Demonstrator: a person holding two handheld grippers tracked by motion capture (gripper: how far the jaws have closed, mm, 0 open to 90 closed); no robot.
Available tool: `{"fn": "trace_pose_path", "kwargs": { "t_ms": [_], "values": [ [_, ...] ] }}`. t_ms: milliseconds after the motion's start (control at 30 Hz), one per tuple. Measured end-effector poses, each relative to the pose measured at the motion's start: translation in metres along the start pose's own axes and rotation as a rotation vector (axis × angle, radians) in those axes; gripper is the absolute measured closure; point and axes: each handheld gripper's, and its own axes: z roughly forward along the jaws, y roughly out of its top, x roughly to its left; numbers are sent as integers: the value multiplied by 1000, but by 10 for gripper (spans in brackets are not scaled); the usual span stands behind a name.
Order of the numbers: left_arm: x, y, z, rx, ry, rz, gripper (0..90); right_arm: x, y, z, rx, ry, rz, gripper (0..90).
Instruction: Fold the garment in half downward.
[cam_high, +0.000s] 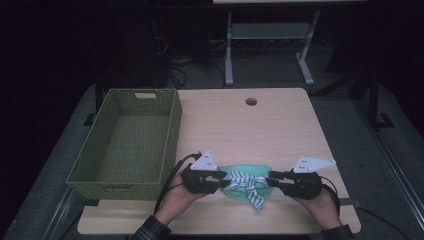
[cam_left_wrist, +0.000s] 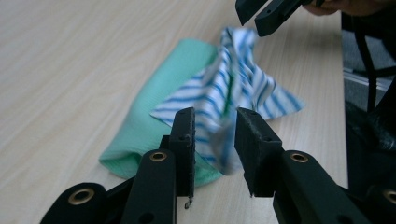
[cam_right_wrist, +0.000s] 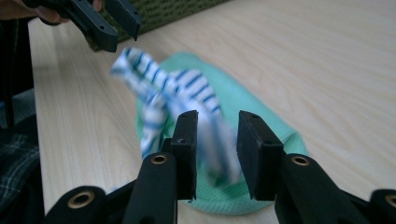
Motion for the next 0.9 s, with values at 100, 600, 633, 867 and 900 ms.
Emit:
{"fn": "trace_pose_path", "kwargs": {
  "t_ms": [100, 600, 633, 867, 900],
  "values": [
    [4, 2, 0, 7, 3, -17, 756, -3, 6, -4, -19, 5, 5, 729],
    [-7, -2, 37, 107, -77, -20, 858, 1, 11, 23, 90, 82, -22, 895],
    [-10, -4, 38, 109, -84, -22, 855, 4, 8, 21, 91, 89, -32, 896],
    [-24, -14, 52, 196, -99, 24, 844, 19, -9, 22, 145, 132, -28, 897],
    [-25, -16, 54, 207, -97, 31, 842, 21, -13, 25, 165, 140, -31, 897]
  ]
}}
